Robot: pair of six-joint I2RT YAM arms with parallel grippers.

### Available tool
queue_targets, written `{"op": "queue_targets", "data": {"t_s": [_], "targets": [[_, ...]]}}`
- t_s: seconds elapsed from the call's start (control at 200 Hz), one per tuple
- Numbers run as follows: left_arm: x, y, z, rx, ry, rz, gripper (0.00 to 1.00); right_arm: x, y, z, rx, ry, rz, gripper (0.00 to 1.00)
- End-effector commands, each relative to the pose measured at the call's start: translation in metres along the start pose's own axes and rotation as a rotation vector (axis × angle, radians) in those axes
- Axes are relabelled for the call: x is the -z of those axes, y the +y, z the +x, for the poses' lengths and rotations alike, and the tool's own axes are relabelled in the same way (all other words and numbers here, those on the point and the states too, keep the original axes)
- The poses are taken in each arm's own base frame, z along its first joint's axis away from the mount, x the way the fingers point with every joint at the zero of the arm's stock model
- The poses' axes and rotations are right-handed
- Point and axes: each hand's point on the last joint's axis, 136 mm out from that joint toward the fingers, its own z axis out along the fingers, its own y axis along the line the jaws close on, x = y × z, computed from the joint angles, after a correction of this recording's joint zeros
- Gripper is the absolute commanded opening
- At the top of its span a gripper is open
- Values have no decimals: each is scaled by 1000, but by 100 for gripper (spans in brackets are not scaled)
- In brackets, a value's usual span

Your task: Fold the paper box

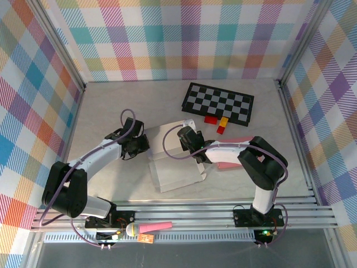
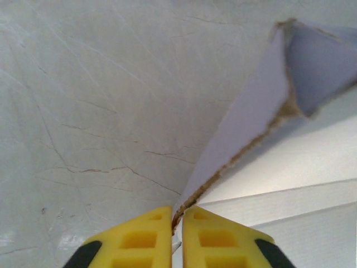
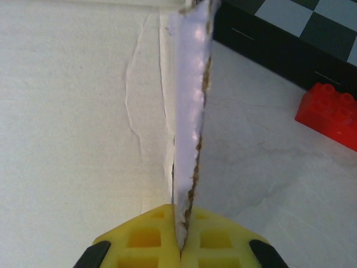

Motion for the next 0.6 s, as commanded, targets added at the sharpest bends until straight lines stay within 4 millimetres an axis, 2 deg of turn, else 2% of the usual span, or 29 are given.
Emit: {"op": "queue_targets", "data": {"t_s": [0.0,0.205,0.3,0.38,0.525,0.595], "targets": [[-3,22,2,27,38,-58,20,0,-1,17,5,85,-23,0],[-13,24,-3,74,84,-18,33,-1,1,24,-15,135,-75,0],[-12,11,-11,44,67,56,41,-3,4,25,-13,159,-98,0],[-10,2,-16,-4,69,90,42,-5,5,28,-14,185,-110,0],[-12,-14,-12,-75,106,181,34,-7,4,27,-35,216,-131,0],[-13,-19,-8,-96,124,215,13,-6,5,25,-43,221,-154,0]]}}
